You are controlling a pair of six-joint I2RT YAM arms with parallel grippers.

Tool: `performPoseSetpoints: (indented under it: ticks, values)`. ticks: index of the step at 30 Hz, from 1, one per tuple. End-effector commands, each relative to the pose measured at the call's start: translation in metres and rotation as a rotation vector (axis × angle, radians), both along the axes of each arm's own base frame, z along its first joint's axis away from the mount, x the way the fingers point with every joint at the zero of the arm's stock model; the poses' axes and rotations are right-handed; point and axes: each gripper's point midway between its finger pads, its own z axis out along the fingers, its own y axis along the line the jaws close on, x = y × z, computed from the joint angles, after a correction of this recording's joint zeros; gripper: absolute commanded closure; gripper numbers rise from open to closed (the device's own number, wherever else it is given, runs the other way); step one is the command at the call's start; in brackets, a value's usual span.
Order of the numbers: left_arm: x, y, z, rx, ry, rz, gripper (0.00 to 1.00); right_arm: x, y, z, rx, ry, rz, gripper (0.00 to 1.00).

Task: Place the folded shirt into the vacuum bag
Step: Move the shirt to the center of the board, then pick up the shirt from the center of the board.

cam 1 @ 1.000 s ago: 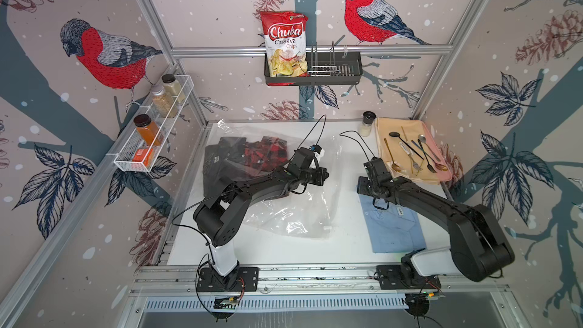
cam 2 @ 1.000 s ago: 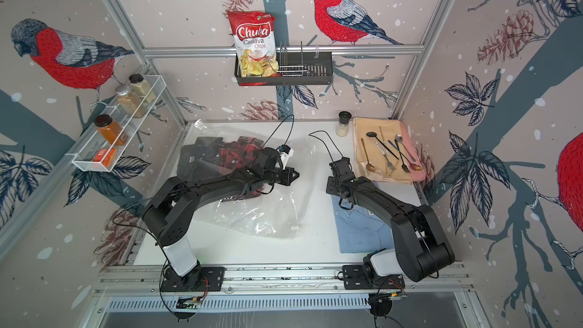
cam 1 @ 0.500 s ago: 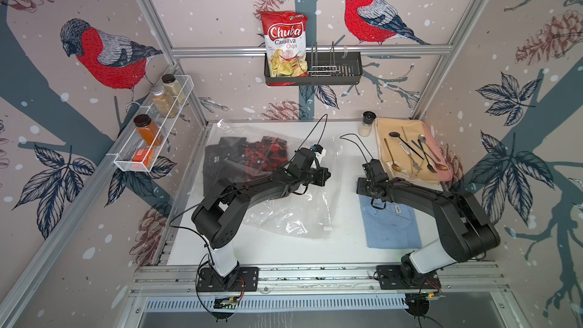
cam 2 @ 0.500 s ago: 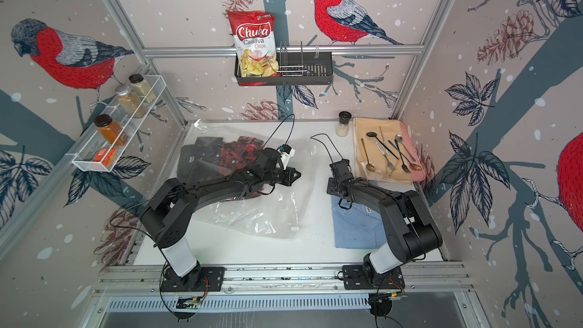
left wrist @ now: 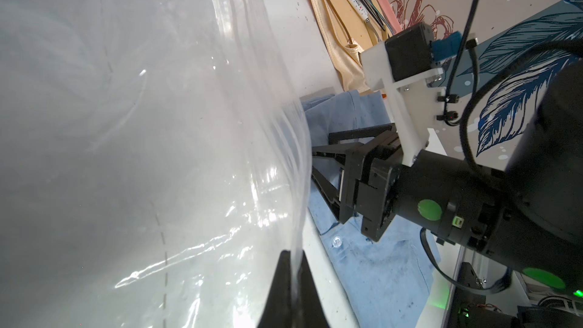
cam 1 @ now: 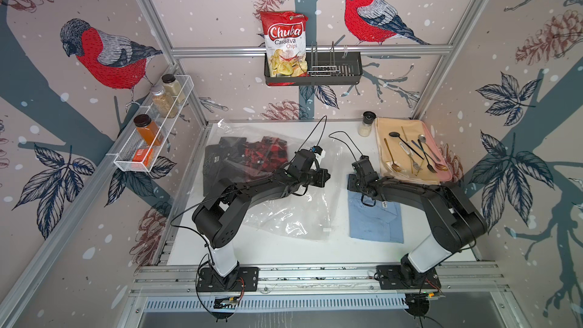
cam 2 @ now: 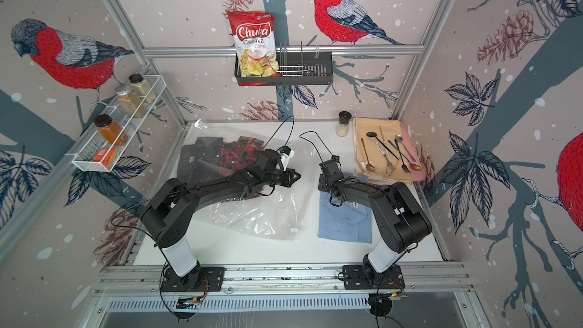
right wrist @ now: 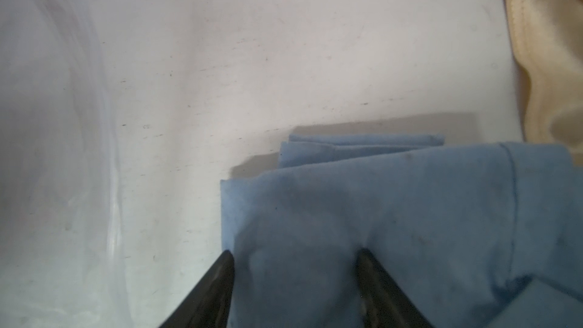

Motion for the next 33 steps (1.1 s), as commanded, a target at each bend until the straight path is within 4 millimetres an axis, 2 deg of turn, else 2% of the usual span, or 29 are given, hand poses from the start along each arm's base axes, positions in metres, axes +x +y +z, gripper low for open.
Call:
performPoseSetpoints:
  ticks: [1,6,9,16,21,24,27,33]
  values:
    - [0.005,0.002,0.009,-0.005,-0.048,0.017,1.00,-0.039,-0.004,-0.010,-0.015,0.171,0.001,0.35]
    - [0.005,0.004,0.009,-0.001,-0.054,0.022,1.00,-0.024,0.000,0.028,-0.014,0.088,0.006,0.29]
    - [0.004,0.002,0.010,-0.012,-0.049,0.017,1.00,-0.015,0.002,0.034,-0.029,0.078,0.012,0.25]
    - [0.004,0.005,0.015,-0.011,-0.061,0.027,1.00,-0.006,0.019,0.013,-0.031,0.126,0.067,0.24]
    - [0.004,0.006,0.015,-0.007,-0.063,0.029,1.00,-0.020,0.015,-0.027,-0.069,0.238,0.062,0.26]
    - [0.004,0.006,0.014,-0.008,-0.058,0.027,1.00,-0.028,0.010,-0.043,-0.111,0.282,0.053,0.33]
    - [0.004,0.005,0.011,-0.009,-0.052,0.025,1.00,-0.031,0.010,-0.049,-0.122,0.291,0.061,0.42]
    - [0.002,0.000,0.001,-0.019,-0.026,0.011,1.00,-0.024,0.008,-0.044,-0.089,0.252,0.068,0.82]
